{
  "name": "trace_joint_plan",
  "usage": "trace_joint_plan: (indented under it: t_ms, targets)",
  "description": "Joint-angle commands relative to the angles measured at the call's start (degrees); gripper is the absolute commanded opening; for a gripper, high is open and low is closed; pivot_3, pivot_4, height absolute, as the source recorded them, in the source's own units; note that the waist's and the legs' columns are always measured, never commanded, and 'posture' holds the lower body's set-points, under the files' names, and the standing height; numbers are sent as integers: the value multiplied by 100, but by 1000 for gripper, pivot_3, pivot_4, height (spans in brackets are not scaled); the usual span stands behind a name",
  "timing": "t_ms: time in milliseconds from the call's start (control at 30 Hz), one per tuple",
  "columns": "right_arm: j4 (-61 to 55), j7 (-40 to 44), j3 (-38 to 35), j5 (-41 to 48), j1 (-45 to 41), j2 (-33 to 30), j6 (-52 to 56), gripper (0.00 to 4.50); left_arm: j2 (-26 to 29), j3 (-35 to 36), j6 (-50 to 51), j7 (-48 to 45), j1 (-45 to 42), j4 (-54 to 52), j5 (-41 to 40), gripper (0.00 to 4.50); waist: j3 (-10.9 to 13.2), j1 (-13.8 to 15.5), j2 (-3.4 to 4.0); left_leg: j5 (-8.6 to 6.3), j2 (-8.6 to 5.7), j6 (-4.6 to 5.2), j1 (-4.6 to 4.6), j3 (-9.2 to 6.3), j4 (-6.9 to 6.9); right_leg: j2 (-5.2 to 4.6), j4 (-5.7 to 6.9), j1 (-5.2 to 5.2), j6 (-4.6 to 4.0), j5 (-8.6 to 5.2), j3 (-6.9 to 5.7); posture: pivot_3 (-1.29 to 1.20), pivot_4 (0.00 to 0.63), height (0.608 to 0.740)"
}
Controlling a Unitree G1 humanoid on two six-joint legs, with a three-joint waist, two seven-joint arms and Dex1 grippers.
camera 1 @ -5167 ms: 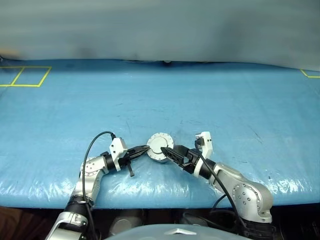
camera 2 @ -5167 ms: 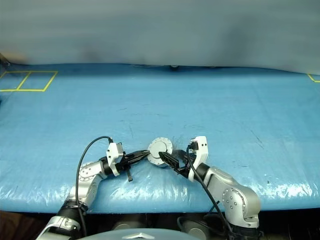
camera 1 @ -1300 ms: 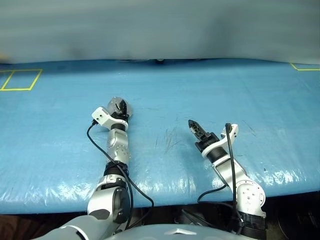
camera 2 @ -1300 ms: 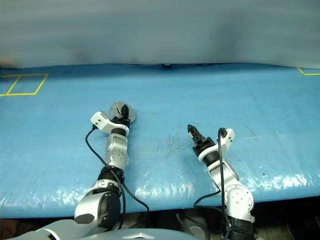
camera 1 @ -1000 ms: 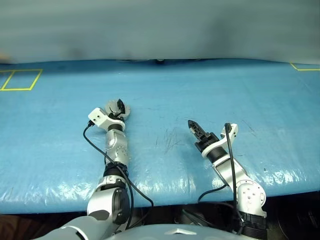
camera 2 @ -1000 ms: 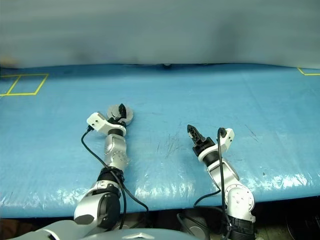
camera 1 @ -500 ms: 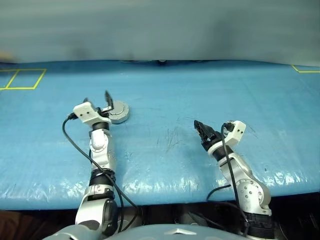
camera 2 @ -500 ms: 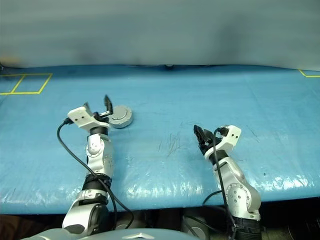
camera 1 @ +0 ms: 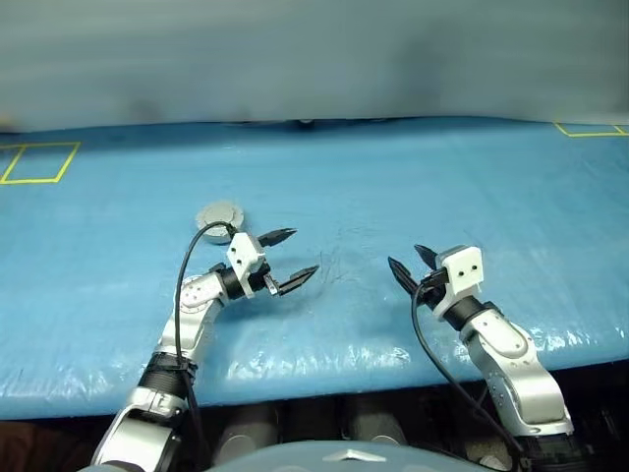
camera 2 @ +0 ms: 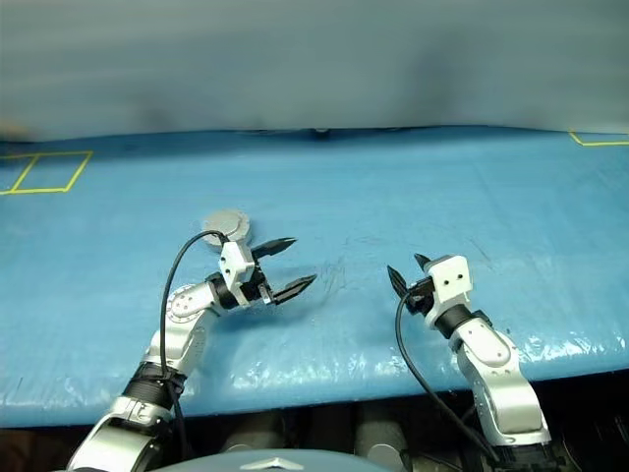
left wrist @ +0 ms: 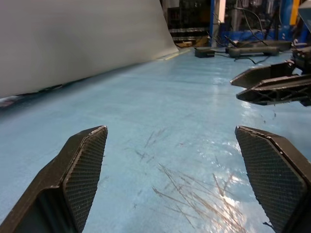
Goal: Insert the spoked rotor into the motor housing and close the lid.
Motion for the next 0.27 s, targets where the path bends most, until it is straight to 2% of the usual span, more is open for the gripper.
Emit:
trace_joint_plan:
  t_ms: [33,100,267]
  targets:
    - [-40,218,29,-43,-53,-15,-23,4037,-6,-81,-118,-213,60,-23,61,4500,0,12,0,0,0,1,0,0,1,-1,-1,0,1,0,0,0,150,740]
    - [-55,267,24,-31,-67,52,-48,4465,-30,-103,-91,-284,132,-30,56,4500,0,10,0,0,0,1,-1,0,-1,-1,-1,-2,0,1,2,0,150,740]
    - [-20,224,83,-204,-106,59,249,4465,-66,-87,-104,-279,191,-19,106,4500,0,34,0,0,0,1,-4,-1,-4,-3,-1,-7,-17,10,2,0,150,740]
